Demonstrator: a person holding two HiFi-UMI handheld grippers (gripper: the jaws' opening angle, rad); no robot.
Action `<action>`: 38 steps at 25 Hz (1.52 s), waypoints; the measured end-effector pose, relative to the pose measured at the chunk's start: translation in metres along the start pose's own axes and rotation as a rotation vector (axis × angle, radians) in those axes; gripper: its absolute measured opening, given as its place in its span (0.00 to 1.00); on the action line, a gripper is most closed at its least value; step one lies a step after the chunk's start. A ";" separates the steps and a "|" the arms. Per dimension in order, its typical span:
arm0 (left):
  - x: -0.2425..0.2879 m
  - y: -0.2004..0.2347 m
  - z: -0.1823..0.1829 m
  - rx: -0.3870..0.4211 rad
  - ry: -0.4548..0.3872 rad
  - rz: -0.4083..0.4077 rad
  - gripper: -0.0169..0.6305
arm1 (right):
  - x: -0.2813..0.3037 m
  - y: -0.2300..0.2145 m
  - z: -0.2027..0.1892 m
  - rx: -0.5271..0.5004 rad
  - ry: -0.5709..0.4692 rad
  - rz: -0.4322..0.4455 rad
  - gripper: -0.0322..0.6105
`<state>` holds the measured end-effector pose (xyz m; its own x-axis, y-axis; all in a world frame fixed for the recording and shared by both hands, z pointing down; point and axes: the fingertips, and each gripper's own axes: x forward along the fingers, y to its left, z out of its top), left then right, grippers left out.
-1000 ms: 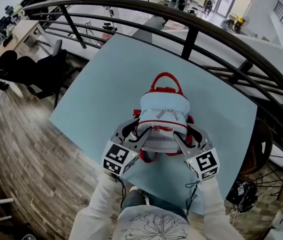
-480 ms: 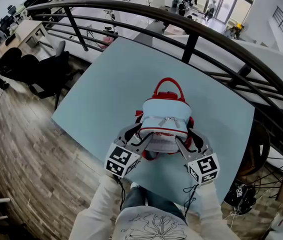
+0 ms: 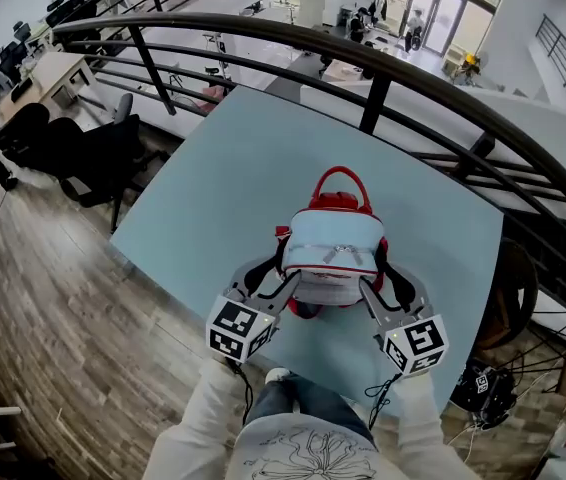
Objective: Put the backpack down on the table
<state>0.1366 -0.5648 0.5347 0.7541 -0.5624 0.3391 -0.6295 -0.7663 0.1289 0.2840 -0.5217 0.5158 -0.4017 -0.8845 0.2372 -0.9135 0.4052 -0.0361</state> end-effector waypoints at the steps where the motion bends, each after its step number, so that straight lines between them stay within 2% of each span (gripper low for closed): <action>1: -0.005 0.001 0.005 -0.003 -0.019 0.007 0.32 | -0.002 0.002 0.007 -0.005 -0.018 -0.006 0.38; 7: -0.029 0.005 0.040 -0.007 -0.109 0.054 0.31 | -0.015 0.009 0.044 -0.038 -0.104 -0.045 0.37; 9: -0.038 0.005 0.053 -0.004 -0.143 0.064 0.31 | -0.021 0.007 0.055 -0.026 -0.142 -0.095 0.20; 10: -0.043 0.006 0.059 -0.005 -0.163 0.069 0.31 | -0.023 0.008 0.060 -0.019 -0.159 -0.117 0.14; 11: -0.049 0.008 0.065 -0.008 -0.186 0.080 0.29 | -0.024 0.009 0.065 -0.018 -0.173 -0.131 0.13; 14: -0.065 0.017 0.083 -0.011 -0.251 0.133 0.20 | -0.027 0.014 0.080 -0.030 -0.204 -0.152 0.11; 22: -0.096 0.015 0.120 0.006 -0.338 0.188 0.17 | -0.040 0.025 0.115 -0.029 -0.281 -0.206 0.09; 38: -0.118 0.005 0.131 0.073 -0.358 0.246 0.09 | -0.055 0.036 0.124 -0.014 -0.314 -0.289 0.07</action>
<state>0.0694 -0.5427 0.3731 0.6090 -0.7931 0.0053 -0.7931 -0.6089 0.0144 0.2657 -0.4871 0.3808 -0.1312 -0.9887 -0.0721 -0.9913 0.1314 0.0024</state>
